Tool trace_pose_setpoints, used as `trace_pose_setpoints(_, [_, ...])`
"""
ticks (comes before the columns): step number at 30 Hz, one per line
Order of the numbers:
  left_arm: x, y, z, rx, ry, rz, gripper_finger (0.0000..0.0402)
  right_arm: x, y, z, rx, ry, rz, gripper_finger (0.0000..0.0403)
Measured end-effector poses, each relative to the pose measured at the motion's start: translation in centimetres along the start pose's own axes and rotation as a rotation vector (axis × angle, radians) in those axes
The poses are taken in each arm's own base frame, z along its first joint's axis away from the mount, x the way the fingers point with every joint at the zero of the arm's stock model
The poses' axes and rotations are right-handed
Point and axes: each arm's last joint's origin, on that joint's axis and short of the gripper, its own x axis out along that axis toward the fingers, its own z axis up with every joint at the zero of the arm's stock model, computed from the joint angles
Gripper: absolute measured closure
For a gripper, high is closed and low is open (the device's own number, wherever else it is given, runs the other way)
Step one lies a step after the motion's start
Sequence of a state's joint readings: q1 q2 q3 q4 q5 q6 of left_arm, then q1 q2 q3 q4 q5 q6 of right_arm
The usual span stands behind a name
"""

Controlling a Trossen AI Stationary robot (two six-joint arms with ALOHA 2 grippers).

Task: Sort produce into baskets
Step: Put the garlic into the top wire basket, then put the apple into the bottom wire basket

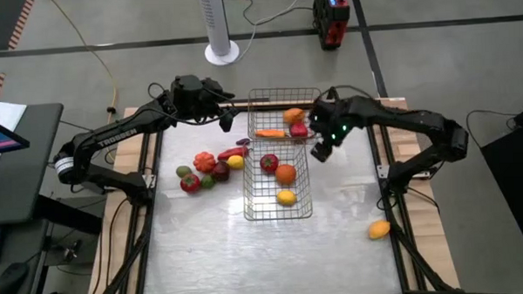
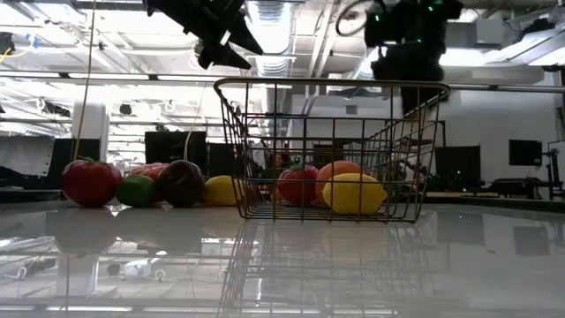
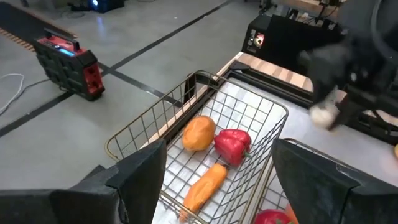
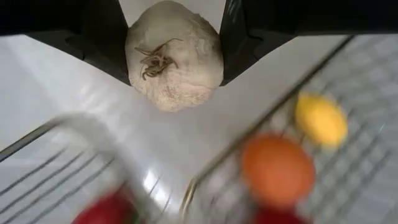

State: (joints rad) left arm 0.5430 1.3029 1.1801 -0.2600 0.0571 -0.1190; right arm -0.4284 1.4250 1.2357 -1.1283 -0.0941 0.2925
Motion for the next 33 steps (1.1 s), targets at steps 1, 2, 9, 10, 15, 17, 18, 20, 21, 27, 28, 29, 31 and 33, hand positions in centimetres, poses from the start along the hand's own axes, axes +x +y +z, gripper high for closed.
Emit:
trace_pose_setpoints(1, [0.0, 0.0, 0.0, -0.006, -0.004, -0.001, 0.0123, -0.6, -0.1, 0.5, -0.014, -0.046, -0.023, 0.0174])
trace_pose_setpoints(2, [0.0, 0.0, 0.1, -0.014, -0.014, -0.002, 0.0123, -1.2, -0.1, 1.0, -0.030, -0.095, -0.046, 0.0174])
trace_pose_setpoints(9, [0.0, -0.3, 0.9, -0.109, -0.080, -0.071, 0.0123, -2.8, -1.0, 3.9, -0.073, -0.374, -0.159, 0.0172])
trace_pose_setpoints(10, [0.0, -0.3, 0.8, -0.118, -0.078, -0.076, 0.0123, -2.9, -1.3, 4.2, -0.081, -0.398, -0.171, 0.0170])
trace_pose_setpoints(15, [-0.1, -0.3, 0.4, -0.129, -0.029, -0.076, 0.0123, -3.3, -3.4, 4.8, -0.045, -0.421, -0.169, 0.0142])
trace_pose_setpoints(17, [-0.1, -0.2, 0.3, -0.131, -0.016, -0.074, 0.0123, -3.3, -4.2, 4.6, -0.014, -0.385, -0.136, 0.0127])
trace_pose_setpoints(18, [-0.1, -0.2, 0.3, -0.134, -0.016, -0.074, 0.0123, -3.3, -4.5, 4.4, -0.003, -0.365, -0.118, 0.0119])
trace_pose_setpoints(20, [-0.1, -0.2, 0.3, -0.138, -0.017, -0.074, 0.0123, -3.2, -4.8, 4.1, 0.007, -0.323, -0.090, 0.0105])
trace_pose_setpoints(21, [-0.1, -0.2, 0.3, -0.138, -0.018, -0.074, 0.0123, -3.2, -4.8, 3.9, 0.006, -0.303, -0.089, 0.0099])
trace_pose_setpoints(27, [-0.2, 0.0, -0.4, -0.137, 0.054, -0.081, 0.0123, -2.9, -3.6, 2.7, -0.077, -0.198, -0.077, 0.0079])
trace_pose_setpoints(28, [-0.2, 0.2, -0.7, -0.141, 0.092, -0.080, 0.0123, -2.8, -3.3, 2.5, -0.099, -0.183, -0.066, 0.0079])
trace_pose_setpoints(29, [-0.1, 0.5, -1.1, -0.145, 0.138, -0.079, 0.0123, -2.8, -2.9, 2.5, -0.115, -0.182, -0.049, 0.0079])
trace_pose_setpoints(31, [-0.1, 1.1, -2.1, -0.138, 0.241, -0.057, 0.0123, -2.8, -2.3, 2.3, -0.138, -0.181, -0.022, 0.0079])
trace_pose_setpoints(33, [-0.4, 1.5, -3.3, -0.108, 0.355, -0.035, 0.0123, -2.8, -1.8, 2.2, -0.156, -0.180, -0.014, 0.0080])
